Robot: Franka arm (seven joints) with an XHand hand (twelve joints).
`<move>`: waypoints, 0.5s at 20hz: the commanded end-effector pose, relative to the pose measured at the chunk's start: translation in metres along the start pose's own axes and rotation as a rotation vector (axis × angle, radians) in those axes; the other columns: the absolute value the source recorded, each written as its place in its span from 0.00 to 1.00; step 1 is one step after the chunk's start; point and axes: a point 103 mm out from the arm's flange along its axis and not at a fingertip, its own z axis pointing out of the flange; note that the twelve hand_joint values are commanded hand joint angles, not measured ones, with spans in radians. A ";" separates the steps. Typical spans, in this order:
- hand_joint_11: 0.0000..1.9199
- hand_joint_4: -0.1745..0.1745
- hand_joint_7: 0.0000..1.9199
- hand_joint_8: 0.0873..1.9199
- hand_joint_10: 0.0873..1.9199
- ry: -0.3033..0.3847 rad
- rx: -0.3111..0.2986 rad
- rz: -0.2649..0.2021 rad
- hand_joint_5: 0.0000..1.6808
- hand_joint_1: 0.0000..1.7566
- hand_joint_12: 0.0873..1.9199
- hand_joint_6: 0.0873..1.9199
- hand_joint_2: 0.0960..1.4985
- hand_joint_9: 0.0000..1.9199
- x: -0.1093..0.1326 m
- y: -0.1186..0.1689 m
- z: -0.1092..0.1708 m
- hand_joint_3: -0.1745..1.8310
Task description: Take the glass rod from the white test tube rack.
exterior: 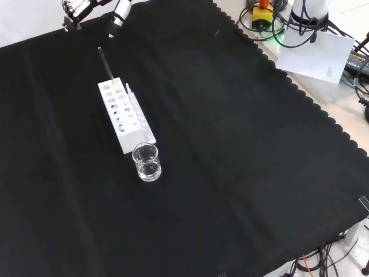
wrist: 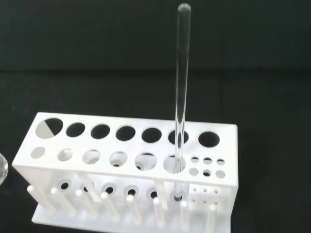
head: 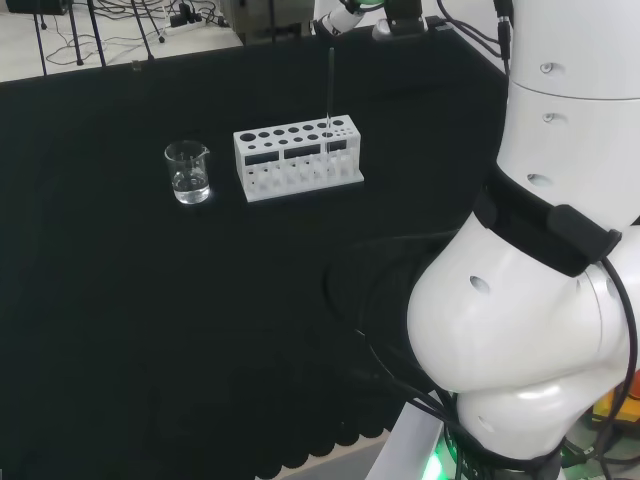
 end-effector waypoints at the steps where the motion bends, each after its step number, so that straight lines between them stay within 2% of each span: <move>1: 0.00 0.24 0.10 0.46 0.46 0.026 0.021 -0.022 0.27 0.36 0.67 0.00 0.76 0.15 -0.018 0.007 0.014 0.00; 5: 0.00 0.22 0.16 0.46 0.45 0.073 0.025 -0.034 0.28 0.32 0.74 0.01 0.79 0.21 -0.030 0.014 0.025 0.00; 10: 0.02 0.20 0.17 0.46 0.44 0.078 0.029 -0.028 0.28 0.30 0.76 0.01 0.80 0.24 -0.040 0.022 0.030 0.00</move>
